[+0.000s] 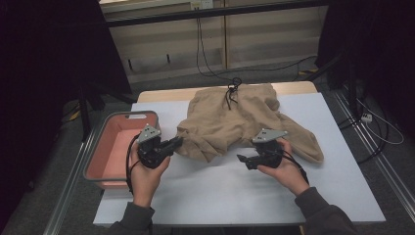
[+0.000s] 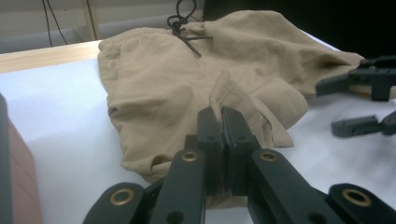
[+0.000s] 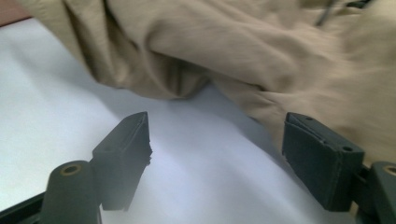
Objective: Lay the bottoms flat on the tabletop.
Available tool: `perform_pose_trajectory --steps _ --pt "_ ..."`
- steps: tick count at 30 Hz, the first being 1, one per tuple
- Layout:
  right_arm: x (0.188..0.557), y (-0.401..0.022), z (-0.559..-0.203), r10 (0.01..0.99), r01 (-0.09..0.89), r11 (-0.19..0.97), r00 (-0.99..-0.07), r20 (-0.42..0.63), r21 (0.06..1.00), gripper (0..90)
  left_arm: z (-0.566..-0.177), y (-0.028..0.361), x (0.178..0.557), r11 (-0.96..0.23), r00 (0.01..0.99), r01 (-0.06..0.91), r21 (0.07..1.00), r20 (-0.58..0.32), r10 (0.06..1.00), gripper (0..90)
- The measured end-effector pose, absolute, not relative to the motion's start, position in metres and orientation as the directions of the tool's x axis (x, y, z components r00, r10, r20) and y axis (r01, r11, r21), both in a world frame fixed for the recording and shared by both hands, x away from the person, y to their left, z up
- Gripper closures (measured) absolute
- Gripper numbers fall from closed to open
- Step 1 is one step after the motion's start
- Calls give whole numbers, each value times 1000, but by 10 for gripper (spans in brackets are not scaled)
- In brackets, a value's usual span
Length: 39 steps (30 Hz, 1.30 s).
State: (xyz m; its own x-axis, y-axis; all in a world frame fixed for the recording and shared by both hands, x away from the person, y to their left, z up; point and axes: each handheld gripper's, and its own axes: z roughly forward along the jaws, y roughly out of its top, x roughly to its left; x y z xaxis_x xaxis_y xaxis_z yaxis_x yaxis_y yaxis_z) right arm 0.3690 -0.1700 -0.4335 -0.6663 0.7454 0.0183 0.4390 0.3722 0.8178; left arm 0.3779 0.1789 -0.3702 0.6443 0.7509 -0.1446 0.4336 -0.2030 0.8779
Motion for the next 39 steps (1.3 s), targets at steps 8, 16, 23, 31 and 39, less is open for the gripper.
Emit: perform_pose_trajectory --steps 8,16,23,31,39 --pt "380 -137 -448 713 429 378 -700 38 821 248 -371 179 377 -204 643 434 878 -144 752 869" --pt "386 -116 -457 701 410 447 -713 -26 795 505 -370 177 377 -200 643 430 881 -143 753 869" --pt "393 -119 -458 714 404 407 -700 -9 820 874 -368 177 377 -203 648 425 882 -140 749 870" --pt "377 -150 -418 714 362 360 -700 -4 860 885 -365 178 374 -197 655 421 885 -147 741 871" --pt "359 -179 -408 716 336 365 -697 -32 868 858 -370 174 373 -224 659 436 872 -140 739 871"
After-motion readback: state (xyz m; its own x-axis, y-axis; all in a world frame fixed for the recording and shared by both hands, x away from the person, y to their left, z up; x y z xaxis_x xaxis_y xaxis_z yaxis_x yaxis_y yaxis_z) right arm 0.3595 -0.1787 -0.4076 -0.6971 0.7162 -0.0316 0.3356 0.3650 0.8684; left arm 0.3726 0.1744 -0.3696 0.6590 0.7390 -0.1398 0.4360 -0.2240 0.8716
